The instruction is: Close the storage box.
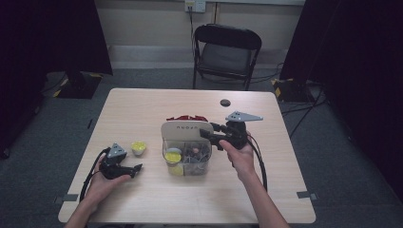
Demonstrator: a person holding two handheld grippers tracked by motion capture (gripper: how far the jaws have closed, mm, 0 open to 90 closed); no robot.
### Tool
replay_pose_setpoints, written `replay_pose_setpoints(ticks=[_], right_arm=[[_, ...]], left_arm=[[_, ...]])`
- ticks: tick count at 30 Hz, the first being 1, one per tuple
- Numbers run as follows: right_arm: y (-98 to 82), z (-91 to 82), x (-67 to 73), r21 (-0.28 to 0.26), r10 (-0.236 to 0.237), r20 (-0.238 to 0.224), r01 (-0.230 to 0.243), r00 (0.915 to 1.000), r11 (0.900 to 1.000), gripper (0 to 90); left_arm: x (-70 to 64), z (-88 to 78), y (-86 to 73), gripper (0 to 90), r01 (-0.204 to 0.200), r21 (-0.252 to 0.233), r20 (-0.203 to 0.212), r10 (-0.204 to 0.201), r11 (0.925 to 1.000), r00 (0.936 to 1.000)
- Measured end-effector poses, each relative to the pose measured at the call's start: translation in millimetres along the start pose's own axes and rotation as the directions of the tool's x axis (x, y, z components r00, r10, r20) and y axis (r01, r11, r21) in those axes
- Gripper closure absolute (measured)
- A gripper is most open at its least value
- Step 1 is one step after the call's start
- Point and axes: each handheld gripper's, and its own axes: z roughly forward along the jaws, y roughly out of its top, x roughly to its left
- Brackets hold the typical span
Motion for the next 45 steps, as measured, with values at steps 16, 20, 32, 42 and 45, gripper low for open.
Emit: replay_pose_setpoints(ticks=[16,20,32,42,45], right_arm=[[-1.0,-1.4,3.8,0.003,-0.012,-0.007,0.012,0.9999,1.000,49.2],[-2.3,-2.2,4.8,0.009,-0.013,-0.012,0.013,0.9998,1.000,49.6],[-7.5,-5.1,9.2,0.022,-0.013,-0.021,0.013,0.9997,1.000,47.6],[-11.1,-6.8,12.2,0.044,-0.035,-0.017,0.036,0.9992,0.998,44.8],[-12.2,-6.8,13.6,0.052,-0.042,-0.017,0.043,0.9990,0.998,42.8]], left_arm=[[-0.4,0.7,0.0,14.9,0.013,-0.003,0.005,-0.013,0.9999,0.9999],[-0.7,1.1,0.1,14.7,0.016,-0.007,0.003,-0.016,0.9998,0.9999],[-0.7,1.1,0.1,14.7,0.016,-0.007,0.003,-0.016,0.9998,0.9999],[-0.7,1.1,0.1,14.7,0.016,-0.008,0.003,-0.016,0.9998,0.9999],[-0.6,1.1,0.1,14.7,0.015,-0.006,0.003,-0.015,0.9999,0.9999]])
